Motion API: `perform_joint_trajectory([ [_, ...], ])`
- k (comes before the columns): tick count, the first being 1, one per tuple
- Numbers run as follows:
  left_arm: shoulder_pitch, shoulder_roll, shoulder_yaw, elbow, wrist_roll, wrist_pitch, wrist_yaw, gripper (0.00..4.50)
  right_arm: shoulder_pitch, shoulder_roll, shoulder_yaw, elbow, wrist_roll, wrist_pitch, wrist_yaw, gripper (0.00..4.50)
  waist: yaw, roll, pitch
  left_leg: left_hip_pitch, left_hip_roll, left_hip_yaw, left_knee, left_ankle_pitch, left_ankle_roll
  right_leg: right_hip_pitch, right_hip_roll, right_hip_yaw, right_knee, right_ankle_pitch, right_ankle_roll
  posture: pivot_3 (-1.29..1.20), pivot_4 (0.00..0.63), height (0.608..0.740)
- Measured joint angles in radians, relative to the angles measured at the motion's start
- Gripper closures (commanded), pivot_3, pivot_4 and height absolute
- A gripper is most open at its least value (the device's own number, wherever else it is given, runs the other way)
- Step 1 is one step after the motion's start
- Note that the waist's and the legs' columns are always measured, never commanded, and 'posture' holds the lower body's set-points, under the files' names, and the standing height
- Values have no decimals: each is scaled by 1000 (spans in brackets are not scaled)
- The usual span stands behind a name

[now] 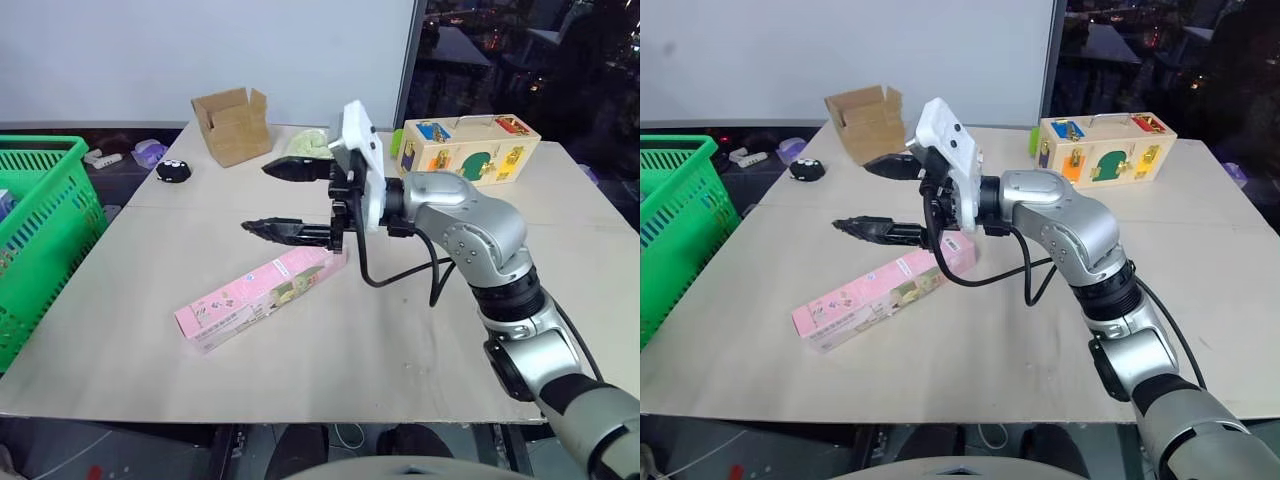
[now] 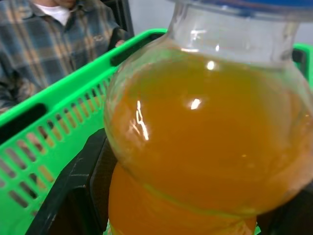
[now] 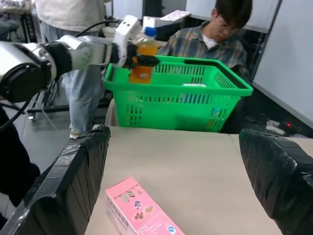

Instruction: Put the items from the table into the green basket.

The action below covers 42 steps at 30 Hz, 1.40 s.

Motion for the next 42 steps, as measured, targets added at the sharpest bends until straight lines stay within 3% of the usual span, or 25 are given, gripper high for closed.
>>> perform_joint_trajectory([
  [15,44,0,-34,111,-1,-55,3,1520,-1,14,31,8,-30,-53,72,0,-23,0,0,0,1,0,0,0,0,0,2,-1,1,0,0,151,0,740],
  [18,69,0,-34,113,-2,-60,0,175,1,10,31,2,-30,-53,75,0,-28,0,0,0,1,0,0,0,0,0,1,-1,1,0,0,146,0,740],
  [26,101,-7,-33,65,-10,-166,25,72,35,-20,32,-12,-42,-53,80,0,-28,0,0,1,1,0,0,0,0,0,0,-1,2,0,0,138,0,740],
  [32,84,-69,6,-167,-85,-147,19,72,48,-43,29,-25,-42,-53,80,0,-30,0,0,1,1,1,0,-1,-2,0,-3,0,2,0,0,138,0,740],
  [35,171,-167,31,-495,-217,17,-66,72,68,-75,28,-31,-45,-54,81,0,-30,1,0,1,1,1,0,0,0,0,-4,0,2,0,0,138,0,740],
  [39,327,-299,-36,-1010,-414,301,-133,72,129,-152,18,-66,-49,-54,85,0,-32,1,0,1,-1,2,0,0,0,1,-6,1,1,0,0,112,0,740],
  [42,391,-341,-72,-1208,-477,422,-129,72,186,-212,-2,-108,-46,-52,91,0,-59,7,1,5,0,1,0,1,1,1,0,5,4,1,-1,75,0,740],
])
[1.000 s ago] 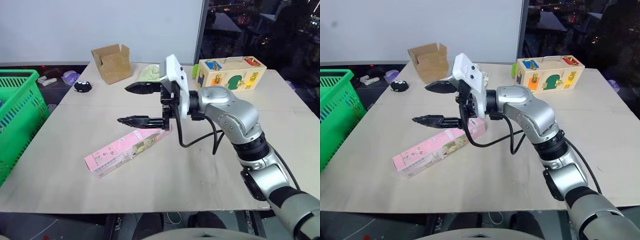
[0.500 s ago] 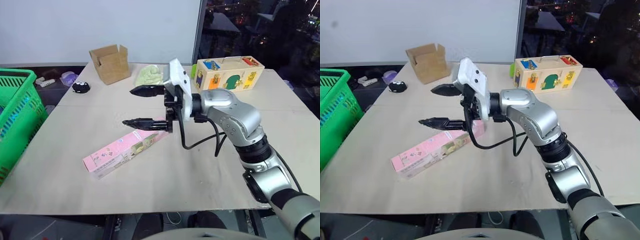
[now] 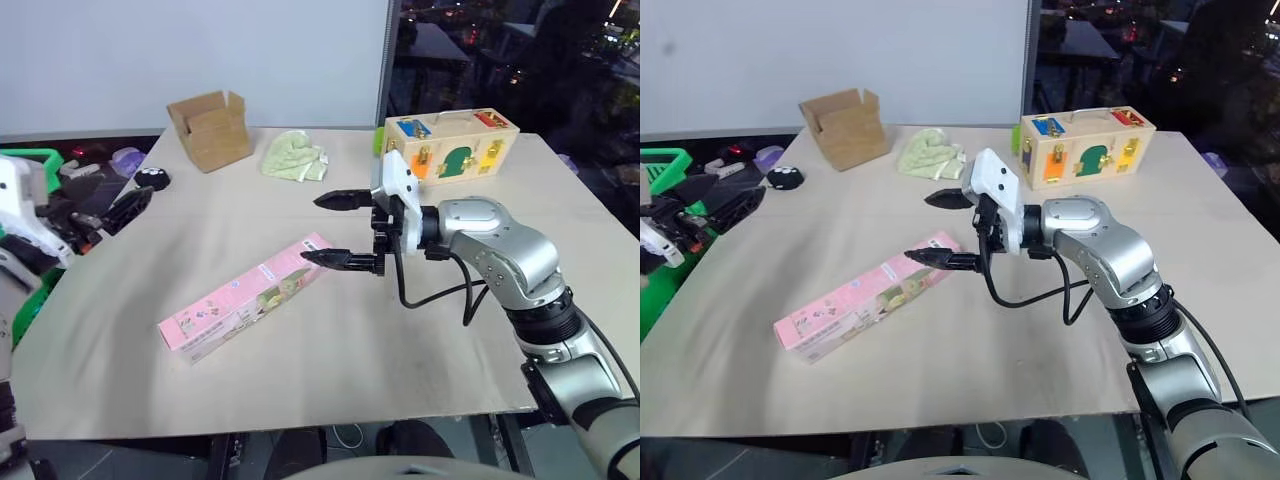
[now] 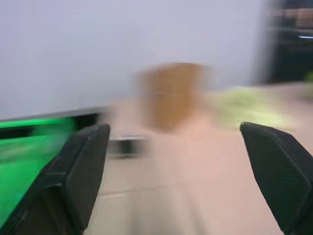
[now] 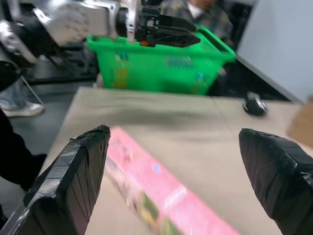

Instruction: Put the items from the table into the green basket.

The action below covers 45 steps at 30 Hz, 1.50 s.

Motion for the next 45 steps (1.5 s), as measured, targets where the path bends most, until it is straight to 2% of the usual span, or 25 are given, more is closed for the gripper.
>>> perform_joint_trajectory([
  [1,7,-2,0,-13,-1,6,1,72,3,-5,-3,-5,1,0,1,0,-1,1,0,0,0,0,0,0,0,0,1,0,0,0,0,71,0,740],
  [4,169,-14,-24,-172,5,71,-14,72,113,-117,-27,-72,4,6,23,0,0,11,-3,0,0,2,0,-1,1,1,1,1,-3,0,0,65,0,740],
  [10,325,-21,-47,-256,43,103,-83,72,184,-174,-53,-119,16,19,34,0,1,17,1,7,0,7,0,-1,2,4,13,2,-3,-1,0,66,0,740],
  [12,379,-18,-48,-276,56,106,-114,72,196,-184,-54,-128,25,27,37,0,1,20,3,15,2,8,0,-1,2,12,14,4,-5,-3,-2,66,0,740],
  [15,411,-4,-83,-309,81,114,-148,72,210,-208,-54,-135,35,40,53,0,5,20,4,16,2,8,0,-1,2,14,13,4,-6,-3,-2,85,0,740],
  [21,320,160,-184,-342,139,166,-202,72,233,-248,-56,-162,49,42,87,0,10,21,5,16,1,9,1,-1,2,15,12,4,-6,-5,0,58,0,740],
  [25,236,304,-323,-360,181,278,-223,72,267,-268,-58,-183,49,41,98,0,0,24,7,16,1,11,0,-1,3,15,13,7,-7,-4,1,25,0,740],
  [29,140,312,-488,-370,217,334,-228,72,286,-270,-57,-203,47,41,84,0,-8,27,8,15,1,11,0,-2,3,14,17,7,-7,-3,3,-15,0,740],
  [35,40,303,-718,-324,361,385,-202,72,318,-275,-59,-247,47,43,54,0,-26,28,9,16,2,11,0,-2,3,14,18,7,-6,-4,3,-46,5,740],
  [37,18,302,-756,-296,398,376,-209,1045,326,-279,-59,-251,47,43,52,0,-32,28,9,16,2,11,0,-2,3,13,18,9,-6,-4,4,-47,5,740],
  [38,12,302,-761,-280,412,366,-215,1276,327,-280,-59,-253,47,42,52,0,-34,28,9,16,2,11,0,-2,3,13,18,9,-6,-4,4,-47,5,740],
  [40,-2,300,-773,-258,428,340,-238,2136,333,-281,-59,-257,46,40,52,0,-38,28,9,16,2,11,0,-2,3,14,18,9,-6,-4,4,-48,6,740],
  [43,-6,265,-756,-228,430,319,-249,2136,334,-281,-59,-257,43,38,48,0,-36,33,11,17,1,11,0,-1,3,14,17,8,-6,-4,3,-48,6,740],
  [45,8,221,-701,-197,419,315,-251,2136,334,-277,-59,-257,41,34,45,0,-29,36,12,17,1,11,1,-1,3,14,17,9,-6,-5,2,-35,0,740],
])
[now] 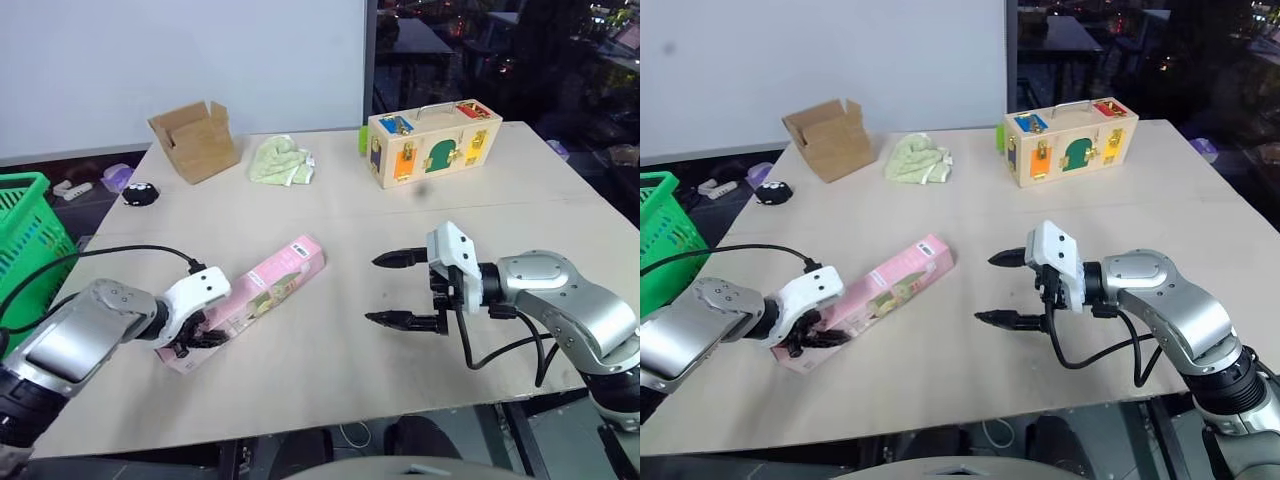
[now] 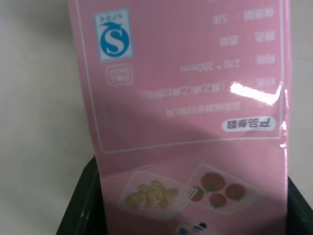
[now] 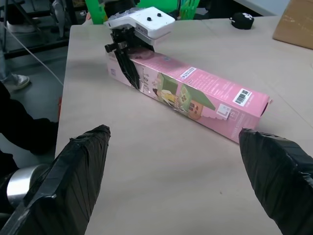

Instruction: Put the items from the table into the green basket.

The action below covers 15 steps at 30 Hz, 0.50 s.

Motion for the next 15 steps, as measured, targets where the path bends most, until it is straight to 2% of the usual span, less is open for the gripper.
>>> perform_joint_trajectory([
  [7,119,-99,237,25,-66,-34,-11,2136,-6,40,8,12,-4,-52,13,0,7,-1,0,-1,0,-1,1,0,0,0,-1,0,-1,1,2,33,0,740],
  [15,185,-270,515,-8,-120,-42,111,2136,-165,220,53,144,-28,-111,8,0,15,-11,0,-1,2,-5,1,0,0,0,1,-1,0,4,-1,175,0,740],
])
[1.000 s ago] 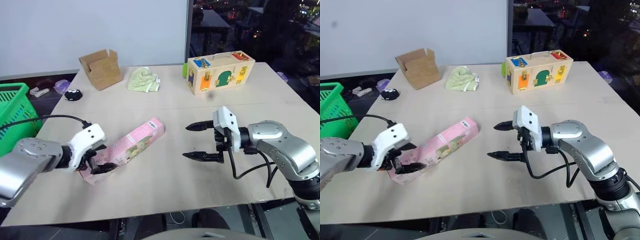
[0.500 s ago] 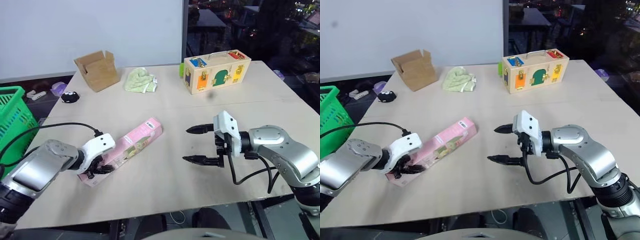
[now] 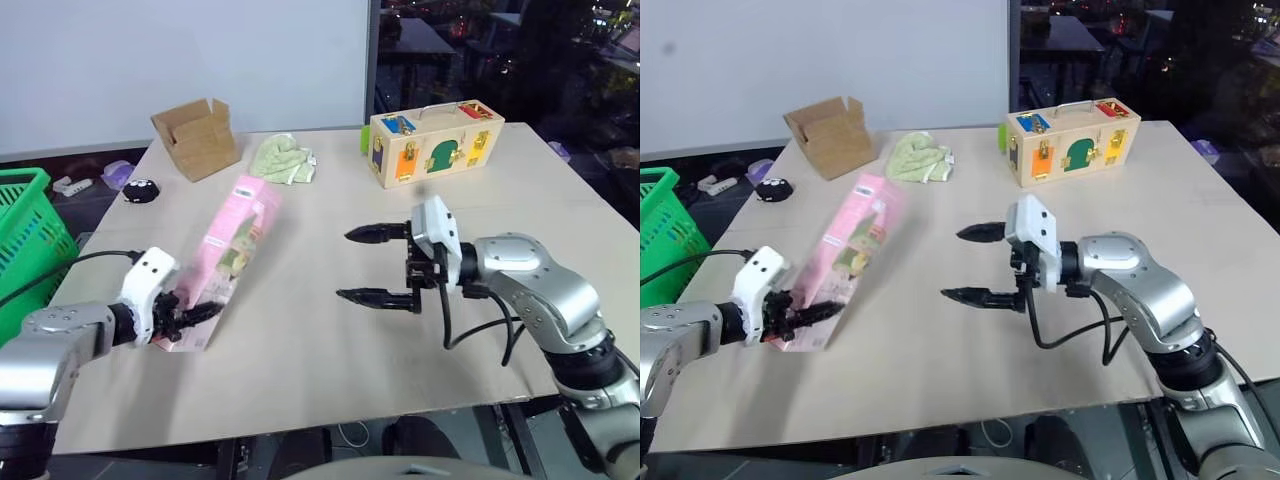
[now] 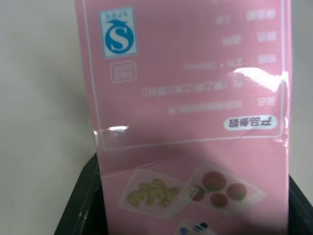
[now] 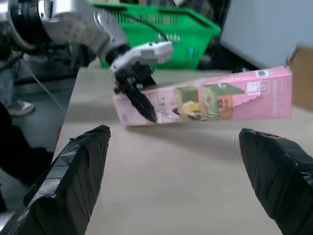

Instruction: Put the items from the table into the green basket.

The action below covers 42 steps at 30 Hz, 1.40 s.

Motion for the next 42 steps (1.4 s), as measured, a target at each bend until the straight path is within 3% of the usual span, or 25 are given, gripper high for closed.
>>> perform_joint_trajectory([
  [7,110,-140,235,-184,-20,50,154,2136,-110,116,61,138,-22,-67,53,0,56,-4,0,-1,3,0,-1,0,0,0,-1,0,-1,0,0,357,0,740],
  [14,170,-247,466,-391,-80,174,291,2136,-186,225,86,256,-36,-126,107,0,165,-9,-2,-1,3,-6,-1,0,-1,0,-2,-5,-1,0,-1,496,0,740],
  [18,152,-237,593,-432,-101,256,350,2136,-234,285,85,320,-44,-161,111,0,223,-10,-2,-2,3,-9,-1,0,-1,0,-1,-9,-1,-2,-4,516,0,740],
  [22,95,-139,651,-376,-97,291,366,2136,-290,356,59,390,-71,-194,42,0,275,-10,-2,-4,3,-13,-1,-3,-6,-1,-1,-14,-3,-6,-2,491,0,740],
  [26,-22,36,664,-136,-35,233,381,2136,-326,397,34,407,-91,-187,-47,0,306,-10,-2,-6,3,-17,-2,-4,-9,-1,-2,-20,-5,-7,-4,434,0,740],
  [31,-150,198,577,273,74,-2,367,2136,-325,401,25,384,-99,-127,-134,0,312,-10,-2,-13,3,-19,-3,-6,-11,-7,-8,-23,-5,-8,-8,366,0,740],
  [36,-528,348,304,923,194,-421,330,2136,-312,404,19,314,-108,-73,-215,0,314,-15,-6,-28,-2,-19,-1,-2,-14,-18,-1,-30,-2,-5,-9,316,0,740],
  [42,-902,361,38,1342,330,-718,270,2136,-308,415,21,297,-113,-65,-236,0,287,-19,-8,-35,-2,-21,6,-1,-12,-19,0,-34,0,-4,-9,298,0,740],
])
